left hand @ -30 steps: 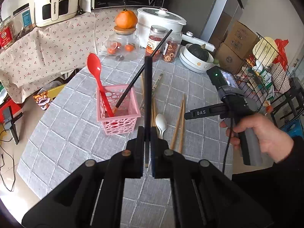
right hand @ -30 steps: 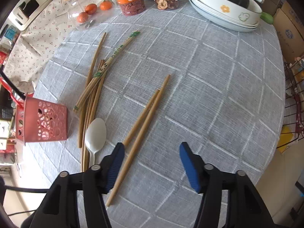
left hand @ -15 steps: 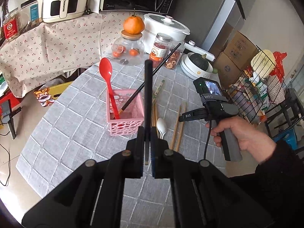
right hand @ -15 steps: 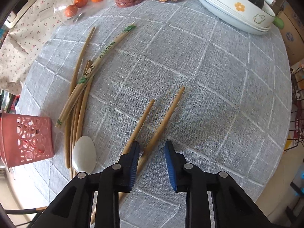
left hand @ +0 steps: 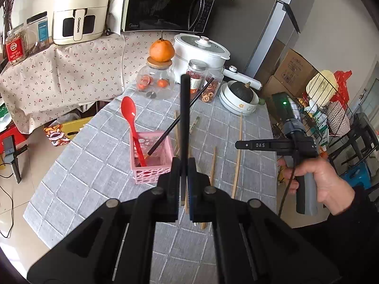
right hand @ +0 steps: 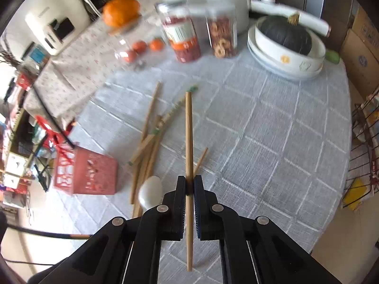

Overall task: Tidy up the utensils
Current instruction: 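Lower the black chopstick into the basket with the left tool while the right tool lowers the wooden chopstick in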

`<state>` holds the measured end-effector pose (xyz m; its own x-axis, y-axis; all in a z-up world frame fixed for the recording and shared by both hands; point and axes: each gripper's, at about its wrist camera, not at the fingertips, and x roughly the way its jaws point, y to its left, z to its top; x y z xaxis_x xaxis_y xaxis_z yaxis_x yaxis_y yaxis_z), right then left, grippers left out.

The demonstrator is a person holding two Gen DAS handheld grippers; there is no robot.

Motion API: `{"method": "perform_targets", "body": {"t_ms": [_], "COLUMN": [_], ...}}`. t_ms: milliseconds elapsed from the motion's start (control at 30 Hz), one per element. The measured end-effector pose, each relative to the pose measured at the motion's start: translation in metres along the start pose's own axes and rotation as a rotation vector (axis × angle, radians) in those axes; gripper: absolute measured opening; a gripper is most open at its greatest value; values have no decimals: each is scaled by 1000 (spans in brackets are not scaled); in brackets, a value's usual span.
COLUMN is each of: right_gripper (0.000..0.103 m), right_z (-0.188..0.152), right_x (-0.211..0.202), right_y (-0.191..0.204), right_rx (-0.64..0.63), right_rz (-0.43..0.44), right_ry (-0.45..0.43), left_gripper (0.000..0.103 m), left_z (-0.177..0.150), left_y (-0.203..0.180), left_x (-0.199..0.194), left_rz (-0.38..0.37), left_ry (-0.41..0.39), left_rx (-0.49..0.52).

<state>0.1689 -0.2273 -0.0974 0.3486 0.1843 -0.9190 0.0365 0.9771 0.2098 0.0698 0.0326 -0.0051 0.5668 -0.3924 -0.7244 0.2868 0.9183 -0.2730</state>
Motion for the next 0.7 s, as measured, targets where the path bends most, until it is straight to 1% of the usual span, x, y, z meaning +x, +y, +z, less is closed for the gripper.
{"method": "perform_targets", "body": {"t_ms": [133, 267, 367, 467, 533, 700], "right_gripper": [6, 6, 6, 6, 6, 6], "right_z": [-9, -18, -23, -26, -30, -29], "right_x": [-45, -90, -125, -147, -156, -172], "right_y": [3, 5, 10, 24, 31, 53], "right_rx": [-5, -11, -41, -70, -92, -151], "right_rz": [61, 137, 167, 186, 199, 238], "right_ry": [-114, -234, -325, -395, -427, -485], "left_gripper": [6, 6, 6, 6, 6, 6], "left_z": [4, 12, 18, 24, 28, 38], "left_y": [0, 0, 5, 12, 16, 22], "left_x": [-9, -20, -27, -33, -34, -29], "left_rz": [-15, -21, -24, -34, -39, 29], "left_ry": [-26, -80, -121, -162, -182, -198], "left_rx": [-10, -21, -49, -75, -83, -82]}}
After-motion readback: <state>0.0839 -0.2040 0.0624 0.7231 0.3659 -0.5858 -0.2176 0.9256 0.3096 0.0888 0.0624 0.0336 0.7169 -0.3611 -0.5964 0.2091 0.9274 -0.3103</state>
